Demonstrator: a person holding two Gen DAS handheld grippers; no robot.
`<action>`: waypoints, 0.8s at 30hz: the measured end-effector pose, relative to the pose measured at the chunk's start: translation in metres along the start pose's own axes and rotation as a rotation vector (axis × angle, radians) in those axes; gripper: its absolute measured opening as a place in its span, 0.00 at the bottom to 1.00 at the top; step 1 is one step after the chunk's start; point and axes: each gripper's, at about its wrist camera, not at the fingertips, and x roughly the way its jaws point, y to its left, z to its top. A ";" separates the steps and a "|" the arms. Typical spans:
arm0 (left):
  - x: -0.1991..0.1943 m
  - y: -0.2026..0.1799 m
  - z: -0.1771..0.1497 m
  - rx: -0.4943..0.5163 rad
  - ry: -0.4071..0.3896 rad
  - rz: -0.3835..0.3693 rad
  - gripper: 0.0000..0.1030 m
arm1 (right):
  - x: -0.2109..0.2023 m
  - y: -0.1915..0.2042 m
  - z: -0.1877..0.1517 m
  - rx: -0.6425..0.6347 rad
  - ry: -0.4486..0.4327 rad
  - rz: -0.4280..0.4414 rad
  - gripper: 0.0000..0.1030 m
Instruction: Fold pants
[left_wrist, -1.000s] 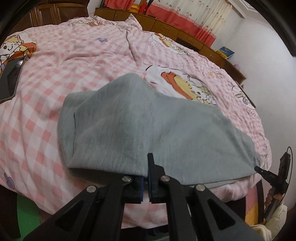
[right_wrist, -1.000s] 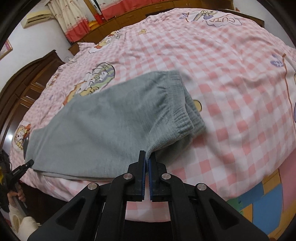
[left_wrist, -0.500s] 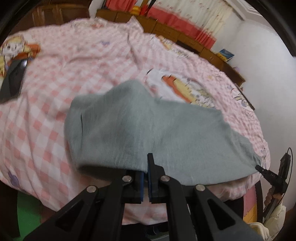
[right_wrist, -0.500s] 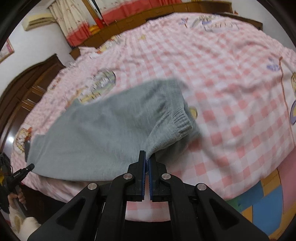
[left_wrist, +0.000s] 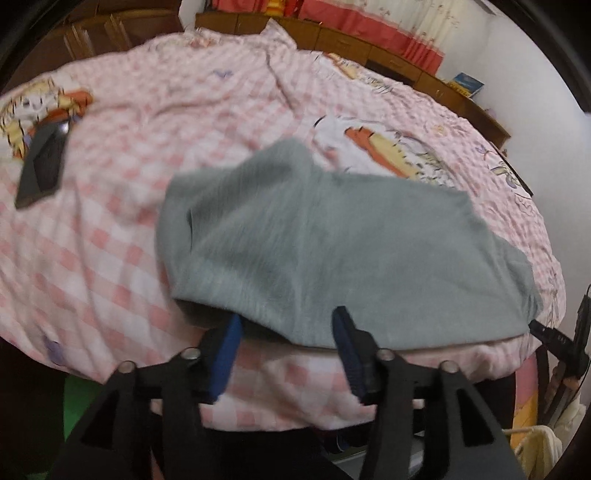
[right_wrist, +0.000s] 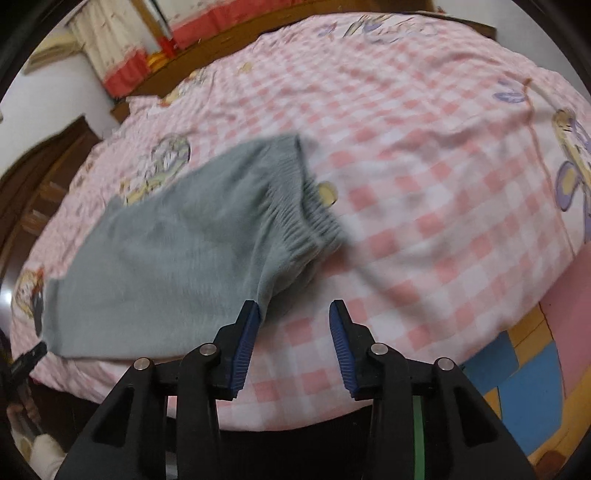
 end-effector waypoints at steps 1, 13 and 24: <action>-0.006 -0.003 0.002 0.006 -0.014 0.001 0.58 | -0.004 -0.002 0.002 0.010 -0.023 0.000 0.39; -0.013 -0.074 0.027 0.105 -0.072 -0.059 0.71 | 0.027 -0.004 0.023 0.106 -0.030 -0.012 0.39; 0.092 -0.111 0.022 0.157 0.048 0.002 0.71 | 0.030 -0.007 0.016 0.034 -0.071 -0.112 0.35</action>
